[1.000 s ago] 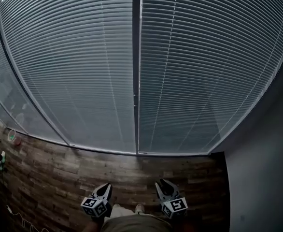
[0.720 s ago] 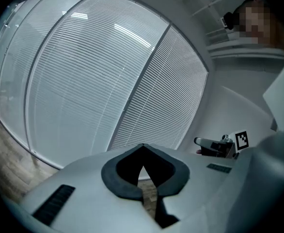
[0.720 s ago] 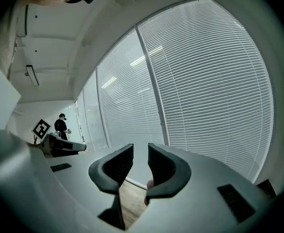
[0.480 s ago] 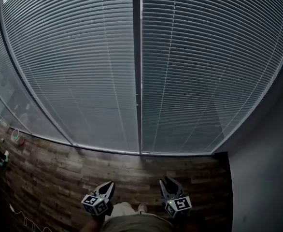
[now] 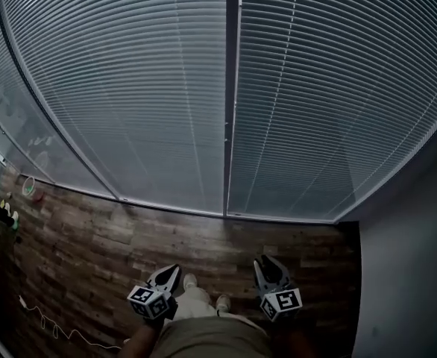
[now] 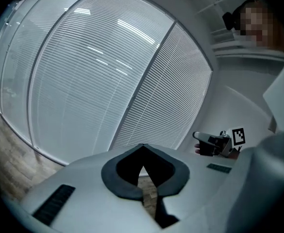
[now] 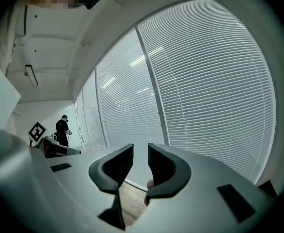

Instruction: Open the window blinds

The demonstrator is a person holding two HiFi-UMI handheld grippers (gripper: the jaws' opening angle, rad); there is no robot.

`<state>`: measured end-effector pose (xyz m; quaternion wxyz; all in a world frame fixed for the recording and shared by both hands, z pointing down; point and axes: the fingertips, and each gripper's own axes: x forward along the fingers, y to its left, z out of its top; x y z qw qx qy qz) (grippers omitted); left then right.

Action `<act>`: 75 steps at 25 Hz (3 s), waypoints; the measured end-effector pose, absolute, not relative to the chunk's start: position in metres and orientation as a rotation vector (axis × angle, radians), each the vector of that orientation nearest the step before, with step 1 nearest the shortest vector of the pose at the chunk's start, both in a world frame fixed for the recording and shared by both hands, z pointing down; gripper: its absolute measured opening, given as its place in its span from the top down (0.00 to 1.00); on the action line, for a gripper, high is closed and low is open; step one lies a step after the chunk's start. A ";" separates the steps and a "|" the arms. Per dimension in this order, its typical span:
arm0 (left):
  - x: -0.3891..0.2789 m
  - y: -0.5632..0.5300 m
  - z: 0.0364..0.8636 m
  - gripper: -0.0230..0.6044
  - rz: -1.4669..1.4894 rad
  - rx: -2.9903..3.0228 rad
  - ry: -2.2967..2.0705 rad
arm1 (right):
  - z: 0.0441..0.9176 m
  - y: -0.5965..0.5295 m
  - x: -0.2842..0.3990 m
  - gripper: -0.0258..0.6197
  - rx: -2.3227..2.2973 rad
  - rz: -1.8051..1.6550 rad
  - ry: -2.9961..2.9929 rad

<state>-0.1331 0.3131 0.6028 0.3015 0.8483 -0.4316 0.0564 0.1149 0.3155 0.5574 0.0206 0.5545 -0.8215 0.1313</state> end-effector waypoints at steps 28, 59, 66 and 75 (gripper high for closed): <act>-0.173 0.154 0.602 0.94 0.170 2.374 -0.926 | 0.548 0.184 0.056 0.81 1.849 0.381 -2.385; -0.238 0.105 0.629 0.94 0.163 2.393 -0.815 | 0.573 0.127 -0.038 0.81 1.894 0.449 -2.398; -0.228 0.107 0.615 0.94 0.185 2.405 -0.832 | 0.565 0.125 -0.032 0.81 1.874 0.455 -2.432; -0.196 0.114 0.610 0.94 0.150 2.353 -0.854 | 0.550 0.124 -0.003 0.81 1.829 0.435 -2.458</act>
